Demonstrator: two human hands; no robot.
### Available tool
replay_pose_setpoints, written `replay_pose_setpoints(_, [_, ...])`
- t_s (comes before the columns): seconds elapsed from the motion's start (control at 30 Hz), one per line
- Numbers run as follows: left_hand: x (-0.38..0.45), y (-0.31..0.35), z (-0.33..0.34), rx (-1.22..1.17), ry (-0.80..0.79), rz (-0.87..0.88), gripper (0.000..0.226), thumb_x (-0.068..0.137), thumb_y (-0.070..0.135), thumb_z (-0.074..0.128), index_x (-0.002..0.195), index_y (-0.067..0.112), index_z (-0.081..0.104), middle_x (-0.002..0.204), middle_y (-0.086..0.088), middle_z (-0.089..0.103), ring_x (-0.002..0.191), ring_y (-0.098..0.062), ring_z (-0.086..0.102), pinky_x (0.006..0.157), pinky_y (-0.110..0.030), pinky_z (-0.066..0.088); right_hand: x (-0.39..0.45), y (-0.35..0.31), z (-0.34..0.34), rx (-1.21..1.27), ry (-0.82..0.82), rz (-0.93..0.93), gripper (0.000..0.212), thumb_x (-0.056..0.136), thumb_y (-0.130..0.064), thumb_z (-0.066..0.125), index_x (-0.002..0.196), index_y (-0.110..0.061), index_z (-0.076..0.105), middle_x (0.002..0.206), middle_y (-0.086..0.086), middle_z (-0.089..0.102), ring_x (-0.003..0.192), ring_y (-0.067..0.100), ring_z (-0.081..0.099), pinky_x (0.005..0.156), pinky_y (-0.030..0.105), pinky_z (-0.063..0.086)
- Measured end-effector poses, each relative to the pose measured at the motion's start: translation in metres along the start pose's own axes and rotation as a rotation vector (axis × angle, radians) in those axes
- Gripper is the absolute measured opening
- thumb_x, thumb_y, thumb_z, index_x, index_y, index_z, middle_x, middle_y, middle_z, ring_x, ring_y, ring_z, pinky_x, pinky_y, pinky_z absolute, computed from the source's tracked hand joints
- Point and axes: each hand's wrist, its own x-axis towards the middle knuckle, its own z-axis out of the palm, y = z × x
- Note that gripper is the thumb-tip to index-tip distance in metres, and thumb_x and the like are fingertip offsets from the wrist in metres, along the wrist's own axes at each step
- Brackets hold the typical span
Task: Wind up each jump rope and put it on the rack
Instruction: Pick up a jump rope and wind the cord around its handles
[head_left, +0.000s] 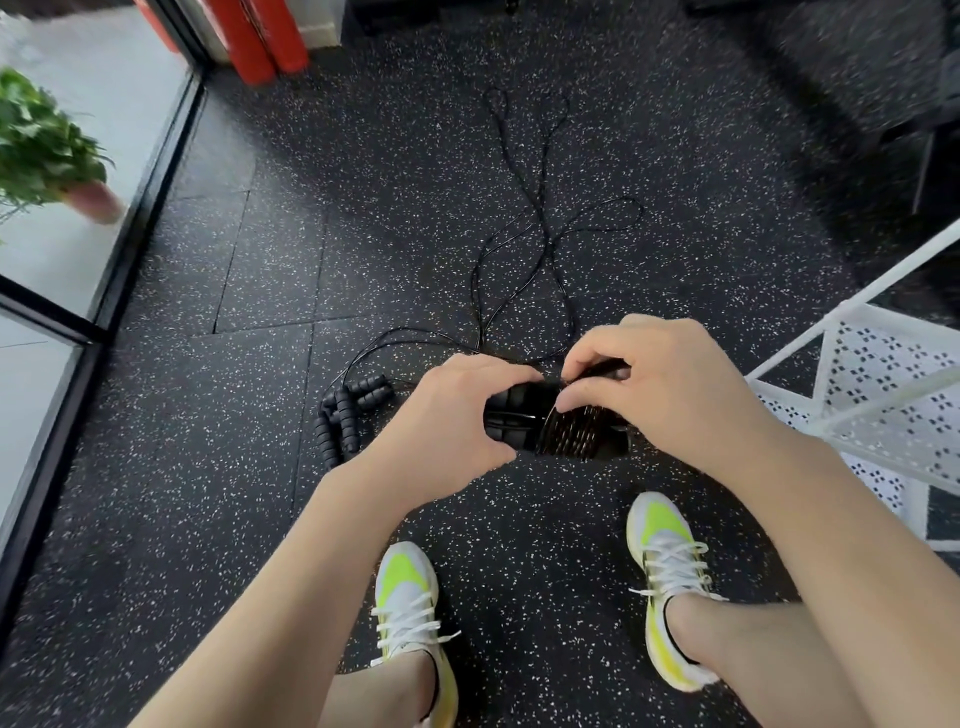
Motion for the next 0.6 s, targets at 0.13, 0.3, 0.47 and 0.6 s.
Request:
replay_pose_setpoints(0.13, [-0.002,0.002,-0.003,-0.032,-0.018,0.026,0.071,0.071,0.012,0.083,0.132,0.039,0.062,0.124,0.018,0.063,0.118,-0.005,0.048,0.095,0.0,0.024,0.002,0.005,-0.006,0.159,-0.024,0.033,0.013,0.076,-0.039,0.082,0.084,-0.044,0.073,0.089,-0.006,0.059,0.077,0.003,0.056,0.067,0.024,0.037])
replay_pose_setpoints(0.3, [-0.004,0.002,-0.008,-0.143,-0.056,0.049,0.07,0.066,0.012,0.087,0.125,0.043,0.064,0.122,0.023,0.063,0.117,0.002,0.055,0.102,-0.018,0.04,0.002,0.009,-0.008,0.258,-0.044,0.053,0.015,0.075,-0.04,0.083,0.084,-0.046,0.074,0.093,-0.008,0.062,0.078,0.003,0.056,0.071,0.029,0.038])
replay_pose_setpoints(0.47, [-0.008,0.006,-0.015,-0.265,-0.079,0.046,0.072,0.065,0.01,0.091,0.127,0.039,0.066,0.124,0.024,0.063,0.119,0.003,0.057,0.101,-0.016,0.043,0.003,0.012,-0.011,0.388,-0.071,0.05,0.01,0.079,-0.027,0.083,0.082,-0.036,0.078,0.087,-0.014,0.073,0.083,0.003,0.065,0.078,0.024,0.045])
replay_pose_setpoints(0.6, [-0.009,0.009,-0.021,-0.383,-0.067,0.046,0.072,0.064,0.007,0.092,0.123,0.039,0.068,0.12,0.021,0.067,0.117,-0.003,0.061,0.104,-0.026,0.046,0.007,0.011,-0.009,0.639,-0.156,0.045,0.011,0.084,-0.021,0.073,0.093,-0.019,0.08,0.086,-0.003,0.077,0.079,0.006,0.069,0.075,0.02,0.052])
